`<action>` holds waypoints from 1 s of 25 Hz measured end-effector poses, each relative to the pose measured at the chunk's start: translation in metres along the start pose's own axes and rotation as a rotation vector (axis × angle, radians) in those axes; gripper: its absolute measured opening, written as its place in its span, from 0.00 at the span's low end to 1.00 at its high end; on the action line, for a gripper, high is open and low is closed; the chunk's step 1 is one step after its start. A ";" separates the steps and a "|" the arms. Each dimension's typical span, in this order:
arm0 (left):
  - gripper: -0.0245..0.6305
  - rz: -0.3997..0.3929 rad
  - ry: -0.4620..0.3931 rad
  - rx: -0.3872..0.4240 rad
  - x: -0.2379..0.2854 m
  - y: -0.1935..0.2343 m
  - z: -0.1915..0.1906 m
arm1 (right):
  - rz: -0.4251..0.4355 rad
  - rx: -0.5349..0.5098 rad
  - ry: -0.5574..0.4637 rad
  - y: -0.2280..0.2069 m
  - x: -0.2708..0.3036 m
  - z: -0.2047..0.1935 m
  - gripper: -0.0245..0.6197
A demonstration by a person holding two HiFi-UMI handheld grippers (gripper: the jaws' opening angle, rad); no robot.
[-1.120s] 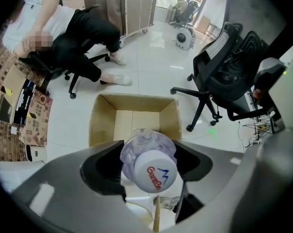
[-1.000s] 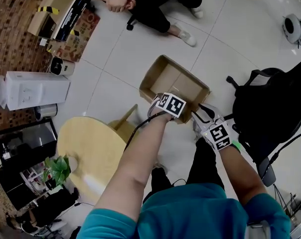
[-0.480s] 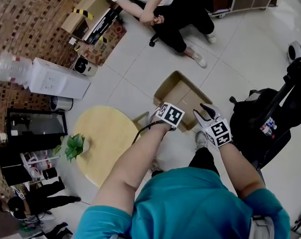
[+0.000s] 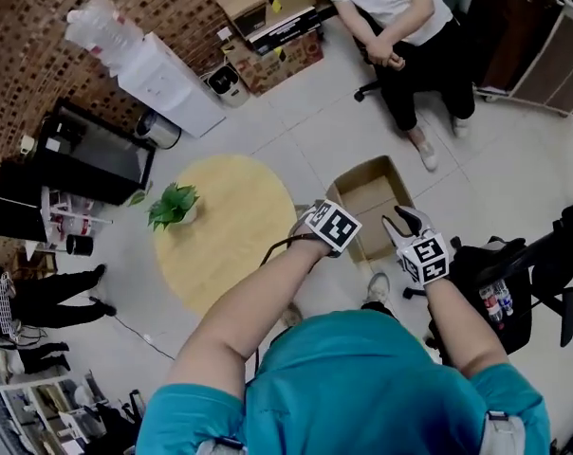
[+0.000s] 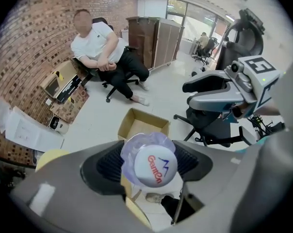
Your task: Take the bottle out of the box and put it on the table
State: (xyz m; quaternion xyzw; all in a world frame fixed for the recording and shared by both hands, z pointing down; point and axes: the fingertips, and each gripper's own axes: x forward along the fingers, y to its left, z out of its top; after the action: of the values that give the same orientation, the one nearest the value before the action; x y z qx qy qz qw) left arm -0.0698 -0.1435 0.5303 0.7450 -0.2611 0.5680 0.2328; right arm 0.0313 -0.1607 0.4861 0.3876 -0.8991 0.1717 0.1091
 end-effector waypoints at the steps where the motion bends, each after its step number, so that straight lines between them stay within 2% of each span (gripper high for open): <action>1: 0.51 -0.004 -0.006 -0.007 -0.016 -0.001 -0.010 | 0.013 -0.007 0.001 0.015 0.001 0.009 0.27; 9: 0.51 -0.008 -0.041 -0.026 -0.120 -0.006 -0.096 | 0.111 -0.029 -0.012 0.139 0.024 0.051 0.27; 15: 0.51 0.003 -0.071 -0.043 -0.198 0.003 -0.189 | 0.167 -0.084 -0.020 0.243 0.048 0.071 0.27; 20: 0.51 0.047 -0.102 -0.048 -0.232 0.015 -0.258 | 0.225 -0.109 -0.010 0.305 0.077 0.058 0.27; 25: 0.51 0.099 -0.090 -0.103 -0.223 0.026 -0.324 | 0.345 -0.151 0.014 0.355 0.097 0.034 0.27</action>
State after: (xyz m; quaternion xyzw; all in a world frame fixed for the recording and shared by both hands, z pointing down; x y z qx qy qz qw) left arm -0.3705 0.0737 0.3955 0.7431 -0.3366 0.5305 0.2303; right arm -0.2970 -0.0106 0.4075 0.2173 -0.9617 0.1227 0.1132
